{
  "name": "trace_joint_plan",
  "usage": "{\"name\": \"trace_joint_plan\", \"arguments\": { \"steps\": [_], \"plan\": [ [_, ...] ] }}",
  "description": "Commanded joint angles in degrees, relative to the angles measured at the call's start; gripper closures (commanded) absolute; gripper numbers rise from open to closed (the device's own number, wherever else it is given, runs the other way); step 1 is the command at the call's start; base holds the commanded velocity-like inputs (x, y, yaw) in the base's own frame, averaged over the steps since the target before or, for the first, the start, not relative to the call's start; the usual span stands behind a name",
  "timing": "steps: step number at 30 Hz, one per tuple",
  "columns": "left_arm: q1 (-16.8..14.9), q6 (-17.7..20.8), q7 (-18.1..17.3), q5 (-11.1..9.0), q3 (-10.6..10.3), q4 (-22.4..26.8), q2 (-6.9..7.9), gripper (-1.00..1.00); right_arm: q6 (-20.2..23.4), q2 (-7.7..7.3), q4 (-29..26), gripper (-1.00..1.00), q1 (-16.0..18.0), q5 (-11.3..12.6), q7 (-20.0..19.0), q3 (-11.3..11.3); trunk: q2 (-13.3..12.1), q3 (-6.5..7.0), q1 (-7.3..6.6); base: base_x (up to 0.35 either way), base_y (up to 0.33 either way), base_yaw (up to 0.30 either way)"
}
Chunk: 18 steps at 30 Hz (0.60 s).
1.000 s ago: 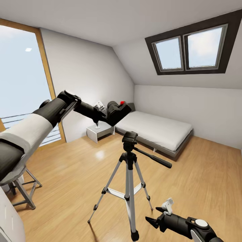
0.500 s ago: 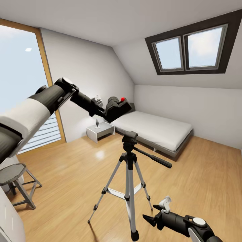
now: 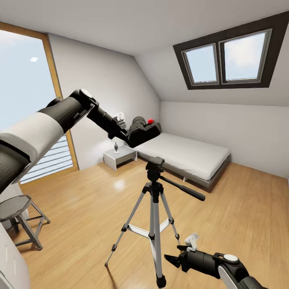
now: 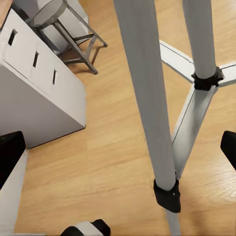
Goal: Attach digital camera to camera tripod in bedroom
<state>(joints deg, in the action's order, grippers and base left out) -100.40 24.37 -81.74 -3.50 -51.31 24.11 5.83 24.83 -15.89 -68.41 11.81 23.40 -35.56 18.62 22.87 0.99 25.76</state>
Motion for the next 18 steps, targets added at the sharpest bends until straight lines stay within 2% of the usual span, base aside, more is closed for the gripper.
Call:
{"name": "trace_joint_plan", "arguments": {
  "steps": [1,10,13,18],
  "plan": [
    [-0.1,0.4,-0.2,-0.3,-0.5,0.1,-0.11,1.00,1.0,0.31,-0.2,-1.00,0.2,0.8,0.1,0.1,0.0,-0.03,0.02,0.000,0.000,0.000],
    [0.1,0.3,-0.4,-0.3,-0.9,0.1,-0.51,1.00,4.5,1.51,-2.0,-1.00,0.6,1.4,0.1,0.1,0.0,-0.03,0.02,0.000,0.000,0.000],
    [0.1,0.3,-0.4,-0.3,-1.1,0.1,-0.49,1.00,4.8,1.66,-2.5,-1.00,0.7,1.5,0.0,0.1,0.0,-0.03,0.02,0.000,0.000,0.000],
    [1.8,-0.1,-0.9,-0.4,-0.8,1.3,-0.23,1.00,4.3,3.05,-3.1,-1.00,2.4,1.1,0.4,0.1,0.1,-0.03,0.02,0.000,0.000,0.000]
  ]
}}
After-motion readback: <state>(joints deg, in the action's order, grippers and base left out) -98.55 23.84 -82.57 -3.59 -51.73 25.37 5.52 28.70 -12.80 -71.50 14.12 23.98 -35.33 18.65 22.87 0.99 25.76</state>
